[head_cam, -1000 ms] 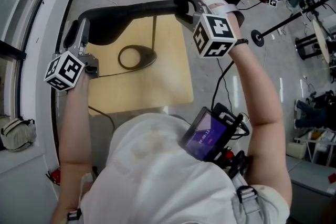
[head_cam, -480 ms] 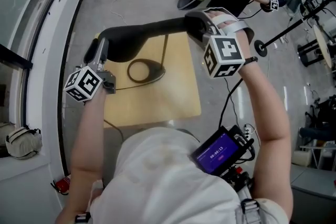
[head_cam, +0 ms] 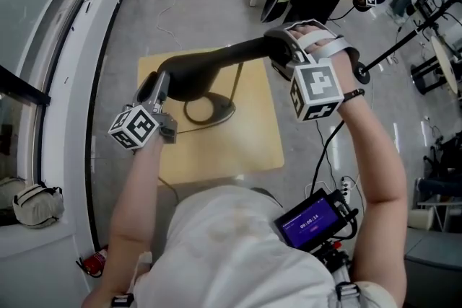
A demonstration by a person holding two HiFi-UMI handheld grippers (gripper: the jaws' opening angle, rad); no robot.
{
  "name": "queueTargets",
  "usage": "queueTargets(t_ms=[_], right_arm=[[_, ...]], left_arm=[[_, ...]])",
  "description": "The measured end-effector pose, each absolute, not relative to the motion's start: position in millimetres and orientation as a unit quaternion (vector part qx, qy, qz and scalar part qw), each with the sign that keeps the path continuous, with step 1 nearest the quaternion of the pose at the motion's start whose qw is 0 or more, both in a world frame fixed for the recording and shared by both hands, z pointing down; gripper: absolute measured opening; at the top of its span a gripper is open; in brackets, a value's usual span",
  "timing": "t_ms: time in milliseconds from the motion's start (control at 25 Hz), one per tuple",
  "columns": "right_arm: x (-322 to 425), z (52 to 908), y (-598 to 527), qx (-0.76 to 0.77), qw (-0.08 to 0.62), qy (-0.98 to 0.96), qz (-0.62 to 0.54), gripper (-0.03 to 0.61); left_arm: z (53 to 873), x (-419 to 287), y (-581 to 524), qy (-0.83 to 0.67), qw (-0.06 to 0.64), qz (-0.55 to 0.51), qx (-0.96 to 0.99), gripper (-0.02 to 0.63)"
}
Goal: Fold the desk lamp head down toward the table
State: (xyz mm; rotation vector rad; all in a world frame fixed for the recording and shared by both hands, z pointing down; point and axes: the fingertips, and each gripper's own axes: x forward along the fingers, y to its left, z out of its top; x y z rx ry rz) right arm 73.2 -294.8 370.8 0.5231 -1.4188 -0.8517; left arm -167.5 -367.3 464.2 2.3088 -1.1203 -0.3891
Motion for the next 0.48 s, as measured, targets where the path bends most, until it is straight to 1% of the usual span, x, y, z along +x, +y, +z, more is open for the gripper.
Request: queueTargets(t_ms=[200, 480], right_arm=[[71.1, 368.1, -295.0, 0.218, 0.667, -0.6, -0.383, 0.225], [64.4, 364.3, -310.0, 0.201, 0.683, -0.577, -0.4, 0.227]], left_arm=[[484.2, -158.5, -367.3, -0.397, 0.294, -0.142, 0.858, 0.186], [496.2, -154.3, -376.5, -0.39, 0.304, -0.138, 0.858, 0.186]])
